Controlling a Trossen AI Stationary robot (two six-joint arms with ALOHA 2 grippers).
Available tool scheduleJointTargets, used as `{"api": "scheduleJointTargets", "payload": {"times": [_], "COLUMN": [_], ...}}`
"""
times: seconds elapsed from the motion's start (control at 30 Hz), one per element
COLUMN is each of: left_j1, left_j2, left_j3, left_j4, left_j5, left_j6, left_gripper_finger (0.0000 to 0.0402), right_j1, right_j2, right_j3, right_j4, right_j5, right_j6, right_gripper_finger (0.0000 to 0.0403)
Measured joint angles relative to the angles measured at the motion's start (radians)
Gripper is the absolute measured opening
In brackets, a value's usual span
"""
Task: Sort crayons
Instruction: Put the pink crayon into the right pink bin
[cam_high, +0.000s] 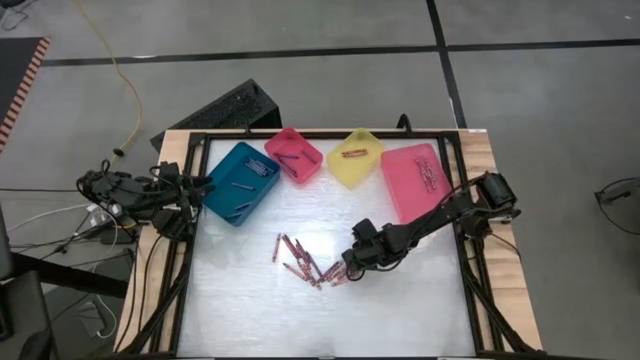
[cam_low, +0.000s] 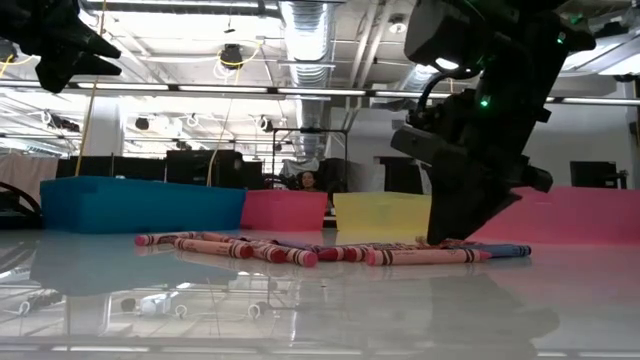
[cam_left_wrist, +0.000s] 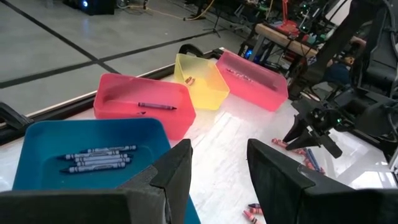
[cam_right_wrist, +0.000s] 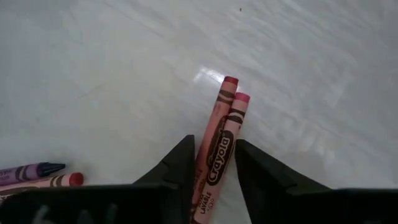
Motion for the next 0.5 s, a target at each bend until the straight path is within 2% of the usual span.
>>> {"api": "scheduleJointTargets", "payload": {"times": [0.23,0.5], "left_j1": [0.000,0.000], "left_j2": [0.000,0.000], "left_j3": [0.000,0.000], "left_j4": [0.000,-0.004], "left_j5": [0.000,0.000], "left_j6": [0.000,-0.004], "left_gripper_finger": [0.0145,0.0145], "right_j1": [-0.002,-0.041], "right_j2": [-0.004,-0.006], "right_j3": [0.006,0.073], "right_j4": [0.067,0.047], "right_j5": [0.001,0.002], "right_j6": [-0.095,-0.215], "right_gripper_finger": [0.0121,0.0123]}}
